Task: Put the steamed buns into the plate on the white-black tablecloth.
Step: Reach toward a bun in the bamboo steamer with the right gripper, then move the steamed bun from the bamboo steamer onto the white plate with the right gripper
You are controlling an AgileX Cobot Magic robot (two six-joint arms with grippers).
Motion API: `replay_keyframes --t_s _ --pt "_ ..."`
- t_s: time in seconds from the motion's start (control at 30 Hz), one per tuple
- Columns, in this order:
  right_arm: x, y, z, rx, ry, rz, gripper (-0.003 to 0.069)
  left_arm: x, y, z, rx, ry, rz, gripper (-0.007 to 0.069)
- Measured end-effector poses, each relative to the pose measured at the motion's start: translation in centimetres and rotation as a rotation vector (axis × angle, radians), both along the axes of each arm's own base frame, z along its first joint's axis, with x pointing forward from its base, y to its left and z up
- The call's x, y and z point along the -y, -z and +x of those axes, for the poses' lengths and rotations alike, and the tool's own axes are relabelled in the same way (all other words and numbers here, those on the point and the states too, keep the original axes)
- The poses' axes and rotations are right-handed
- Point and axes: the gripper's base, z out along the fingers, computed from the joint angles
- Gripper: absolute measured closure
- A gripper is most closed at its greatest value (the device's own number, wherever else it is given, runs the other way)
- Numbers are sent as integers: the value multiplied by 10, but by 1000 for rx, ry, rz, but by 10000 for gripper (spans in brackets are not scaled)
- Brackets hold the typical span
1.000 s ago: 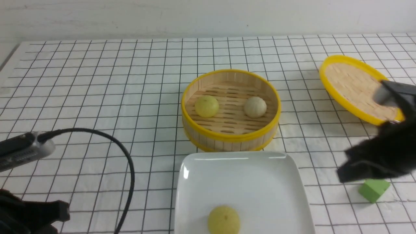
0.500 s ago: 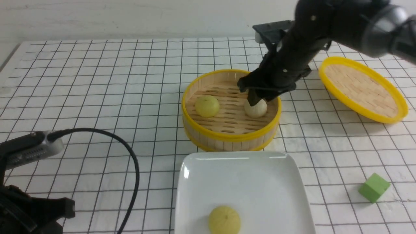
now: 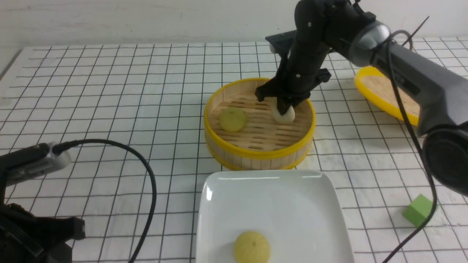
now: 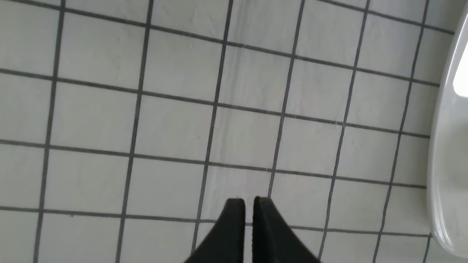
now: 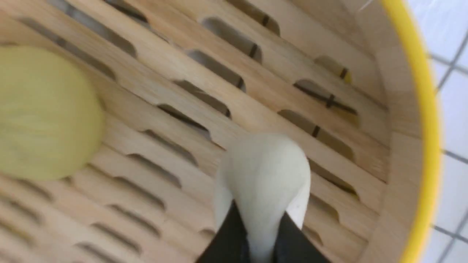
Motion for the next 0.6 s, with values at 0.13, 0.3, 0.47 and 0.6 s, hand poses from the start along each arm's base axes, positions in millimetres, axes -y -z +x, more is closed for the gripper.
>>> replay_keyframes --t_s 0.13,0.3,0.47,0.6 --pt "10 -55 -36 17 -5 75 636 0 0 1 13 -3 1 555" --pt "29 -72 -93 -92 -6 115 632 -1 -3 7 77 -17 4 552" --pt "33 -8 -143 -344 -28 104 596 -2 -6 13 160 -35 9 543" --pt "20 37 -155 -306 -42 101 456 -3 -8 19 209 -48 13 536"
